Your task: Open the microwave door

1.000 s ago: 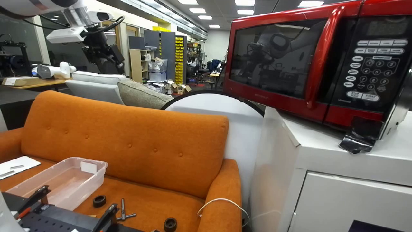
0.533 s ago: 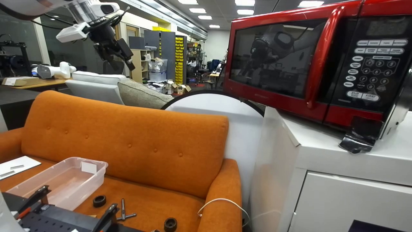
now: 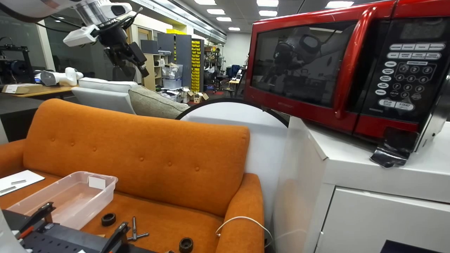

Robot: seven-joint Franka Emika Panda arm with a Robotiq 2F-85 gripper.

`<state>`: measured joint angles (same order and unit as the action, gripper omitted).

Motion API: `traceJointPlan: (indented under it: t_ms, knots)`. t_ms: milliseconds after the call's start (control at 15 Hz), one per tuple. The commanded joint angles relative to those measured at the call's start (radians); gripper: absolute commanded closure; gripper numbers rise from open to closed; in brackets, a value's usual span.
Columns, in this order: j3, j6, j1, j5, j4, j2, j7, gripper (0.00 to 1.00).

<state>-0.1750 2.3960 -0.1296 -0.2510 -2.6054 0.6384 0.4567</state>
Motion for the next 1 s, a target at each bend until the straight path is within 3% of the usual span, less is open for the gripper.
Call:
traceJointPlan:
  t_ms: [0, 533, 600, 933]
  knots:
    - [-0.014, 0.080, -0.110, -0.062, -0.004, 0.002, 0.077, 0.00]
    - [0.010, 0.140, -0.473, -0.237, -0.005, 0.101, 0.285, 0.00]
    - [0.043, 0.110, -0.413, -0.199, 0.005, 0.087, 0.213, 0.00]
    - [0.042, 0.108, -0.413, -0.205, 0.003, 0.091, 0.219, 0.00]
